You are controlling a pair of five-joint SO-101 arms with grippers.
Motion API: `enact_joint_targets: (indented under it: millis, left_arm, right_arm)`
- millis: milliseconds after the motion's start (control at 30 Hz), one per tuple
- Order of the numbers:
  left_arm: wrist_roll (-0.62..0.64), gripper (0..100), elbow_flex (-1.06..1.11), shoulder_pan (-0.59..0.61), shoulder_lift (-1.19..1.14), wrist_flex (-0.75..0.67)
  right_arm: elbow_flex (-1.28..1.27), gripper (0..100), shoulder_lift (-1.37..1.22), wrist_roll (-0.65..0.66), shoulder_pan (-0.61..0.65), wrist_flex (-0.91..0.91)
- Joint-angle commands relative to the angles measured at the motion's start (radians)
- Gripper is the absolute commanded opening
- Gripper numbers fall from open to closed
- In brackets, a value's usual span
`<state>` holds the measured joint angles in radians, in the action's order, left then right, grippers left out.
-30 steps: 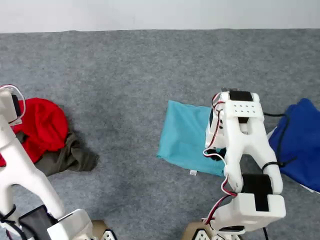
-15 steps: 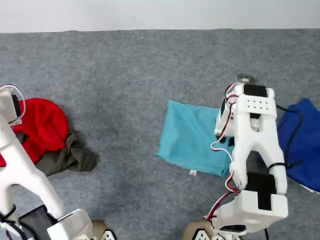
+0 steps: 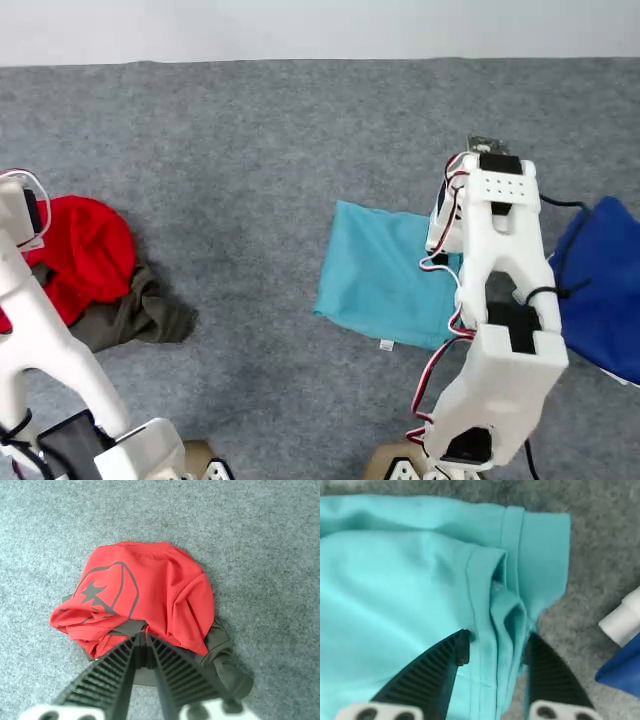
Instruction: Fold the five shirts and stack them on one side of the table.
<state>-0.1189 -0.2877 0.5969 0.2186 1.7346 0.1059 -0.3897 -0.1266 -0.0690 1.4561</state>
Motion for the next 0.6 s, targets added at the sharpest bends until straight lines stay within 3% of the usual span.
enact_joint_targets:
  millis: [0,433,567]
  left_arm:
    - [-0.008,0,-0.002,0.002,0.035,0.018]
    - [-0.011,0,0.051,0.000,0.035,0.017]
    - [-0.011,0,0.051,0.000,0.035,0.017]
  right_arm:
    - [0.078,4.3,0.008,0.008,-0.004,0.028]
    - [0.221,4.8,0.008,0.005,-0.004,0.191]
    - [0.233,11.3,0.007,0.005,0.001,0.214]
